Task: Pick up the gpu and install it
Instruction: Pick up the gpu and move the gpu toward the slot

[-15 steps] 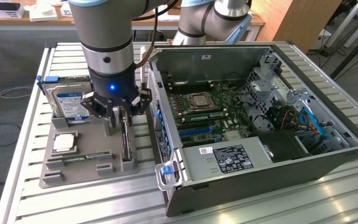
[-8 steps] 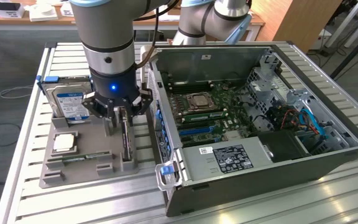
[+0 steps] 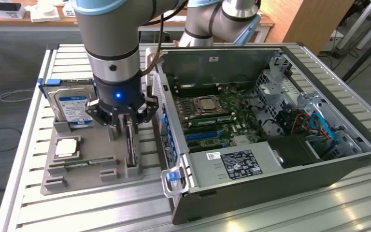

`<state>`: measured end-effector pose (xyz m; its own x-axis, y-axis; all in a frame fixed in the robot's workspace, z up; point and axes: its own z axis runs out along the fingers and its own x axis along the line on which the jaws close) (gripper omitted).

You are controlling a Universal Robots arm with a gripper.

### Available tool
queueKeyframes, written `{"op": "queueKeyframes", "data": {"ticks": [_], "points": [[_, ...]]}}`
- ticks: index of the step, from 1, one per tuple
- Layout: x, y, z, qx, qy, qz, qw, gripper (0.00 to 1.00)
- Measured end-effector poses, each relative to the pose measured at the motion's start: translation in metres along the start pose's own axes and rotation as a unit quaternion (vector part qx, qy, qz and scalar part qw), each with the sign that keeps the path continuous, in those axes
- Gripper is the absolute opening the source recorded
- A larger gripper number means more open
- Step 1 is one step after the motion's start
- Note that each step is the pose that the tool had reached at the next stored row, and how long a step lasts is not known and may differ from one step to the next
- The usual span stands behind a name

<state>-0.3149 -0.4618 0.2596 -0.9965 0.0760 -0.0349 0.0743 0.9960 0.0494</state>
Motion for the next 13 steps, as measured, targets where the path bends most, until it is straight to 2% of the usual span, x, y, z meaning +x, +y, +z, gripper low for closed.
{"op": "queueKeyframes", "data": {"ticks": [10,13], "points": [[0.000,-0.0045,0.0127,-0.0002,0.0000,0.000,1.0000,0.43],[0.000,-0.0047,0.0137,-0.0003,0.0001,0.000,1.0000,0.43]]}}
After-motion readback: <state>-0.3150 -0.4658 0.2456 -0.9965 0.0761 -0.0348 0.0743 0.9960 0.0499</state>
